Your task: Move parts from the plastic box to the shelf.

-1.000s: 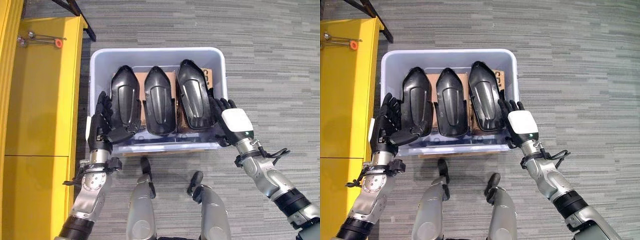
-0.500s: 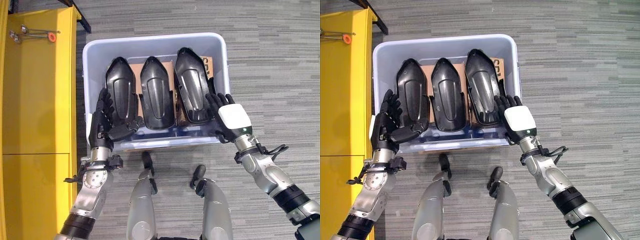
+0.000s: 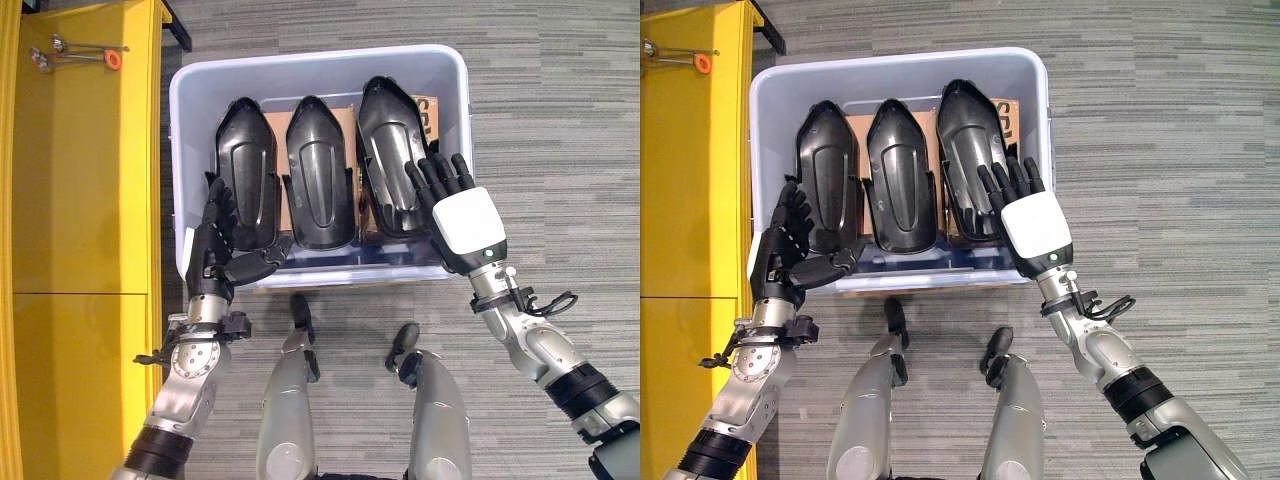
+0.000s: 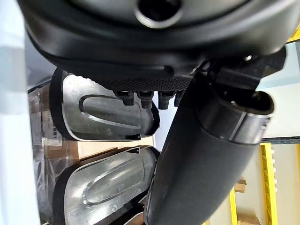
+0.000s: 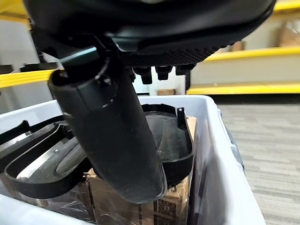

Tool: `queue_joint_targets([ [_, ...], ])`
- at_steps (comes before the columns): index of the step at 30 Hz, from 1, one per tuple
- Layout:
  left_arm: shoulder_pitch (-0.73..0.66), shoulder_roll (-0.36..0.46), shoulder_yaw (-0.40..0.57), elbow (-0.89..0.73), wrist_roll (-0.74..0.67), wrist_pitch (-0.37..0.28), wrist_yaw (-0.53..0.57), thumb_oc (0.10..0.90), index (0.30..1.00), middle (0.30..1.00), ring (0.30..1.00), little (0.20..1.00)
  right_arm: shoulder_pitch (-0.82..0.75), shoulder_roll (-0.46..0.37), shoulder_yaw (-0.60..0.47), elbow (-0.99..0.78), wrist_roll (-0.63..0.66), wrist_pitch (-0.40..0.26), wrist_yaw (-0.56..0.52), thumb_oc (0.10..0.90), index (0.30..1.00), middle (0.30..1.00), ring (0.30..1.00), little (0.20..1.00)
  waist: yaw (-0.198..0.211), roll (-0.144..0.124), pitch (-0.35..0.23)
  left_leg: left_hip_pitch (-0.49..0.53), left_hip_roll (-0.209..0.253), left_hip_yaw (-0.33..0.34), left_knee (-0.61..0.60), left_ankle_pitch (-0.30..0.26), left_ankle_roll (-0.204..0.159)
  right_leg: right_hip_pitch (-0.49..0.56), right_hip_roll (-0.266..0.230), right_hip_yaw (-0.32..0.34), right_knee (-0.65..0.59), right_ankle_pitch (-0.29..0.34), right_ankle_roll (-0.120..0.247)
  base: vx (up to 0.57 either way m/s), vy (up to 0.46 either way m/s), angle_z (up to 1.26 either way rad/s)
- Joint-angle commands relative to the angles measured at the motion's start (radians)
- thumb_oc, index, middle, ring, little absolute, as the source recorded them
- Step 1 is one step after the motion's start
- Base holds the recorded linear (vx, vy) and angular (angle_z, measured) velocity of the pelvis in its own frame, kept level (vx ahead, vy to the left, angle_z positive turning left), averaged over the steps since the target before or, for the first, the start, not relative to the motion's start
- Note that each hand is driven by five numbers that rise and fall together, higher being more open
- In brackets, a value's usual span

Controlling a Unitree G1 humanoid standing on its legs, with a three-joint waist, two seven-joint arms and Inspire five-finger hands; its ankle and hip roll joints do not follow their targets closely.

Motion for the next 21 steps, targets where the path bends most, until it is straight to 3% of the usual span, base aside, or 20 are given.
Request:
queue_joint_targets([
  [1,-0.03,0.012,-0.006,-0.134,0.026,-0.068,-0.018,0.9,1.0,1.0,1.0,1.0,-0.106,-0.068,0.025,0.004,-0.045,0.012,-0.097,0.9,1.0,1.0,1.0,1.0,0.008,0.055,-0.016,-0.018,-0.034,-0.029,0.079,-0.168,-0.002,-0.009,0.041,0.016,0.042,-0.068,0.053,0.01,-0.011,0.05],
  [9,-0.03,0.017,-0.015,-0.13,0.032,-0.077,-0.021,0.9,1.0,1.0,1.0,1.0,-0.131,-0.077,0.068,0.057,-0.01,0.005,-0.062,0.9,1.0,1.0,1.0,1.0,0.017,0.06,-0.016,-0.058,-0.034,-0.029,0.099,-0.172,-0.001,-0.048,0.034,0.007,0.065,-0.071,0.048,0.01,-0.002,0.0],
  [13,-0.006,0.023,-0.016,-0.135,0.037,-0.076,-0.024,0.9,1.0,1.0,1.0,1.0,-0.107,-0.069,0.092,0.071,0.076,0.043,0.026,0.9,1.0,1.0,1.0,1.0,0.018,0.055,-0.016,-0.063,-0.04,-0.035,0.121,-0.202,-0.006,-0.053,0.025,0.012,0.095,-0.101,0.055,0.04,-0.022,0.06],
  [21,0.005,0.031,-0.019,-0.144,0.046,-0.074,-0.015,0.9,1.0,1.0,1.0,1.0,-0.096,-0.048,0.108,0.09,0.066,0.056,0.004,0.9,1.0,1.0,1.0,1.0,0.022,0.063,-0.016,-0.125,-0.04,-0.039,0.159,-0.208,-0.002,-0.112,0.018,0.008,0.137,-0.108,0.048,0.01,-0.011,0.05],
])
